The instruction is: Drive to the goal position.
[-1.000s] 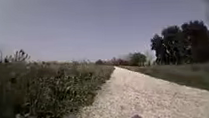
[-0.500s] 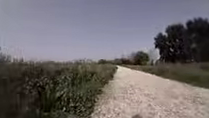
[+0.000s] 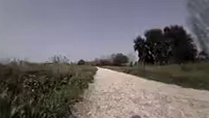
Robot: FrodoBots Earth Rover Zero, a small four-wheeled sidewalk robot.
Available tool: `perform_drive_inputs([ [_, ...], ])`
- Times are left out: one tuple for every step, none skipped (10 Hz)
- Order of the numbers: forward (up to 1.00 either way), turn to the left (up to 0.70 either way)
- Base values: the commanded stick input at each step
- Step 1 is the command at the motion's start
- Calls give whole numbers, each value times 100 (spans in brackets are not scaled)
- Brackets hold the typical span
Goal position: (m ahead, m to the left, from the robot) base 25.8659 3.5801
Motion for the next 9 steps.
perform_drive_inputs([
  [70, -30],
  [70, -30],
  [70, -30],
  [70, -29],
  [70, -27],
  [70, 0],
  [70, 0],
  [70, 0],
  [70, 0],
])
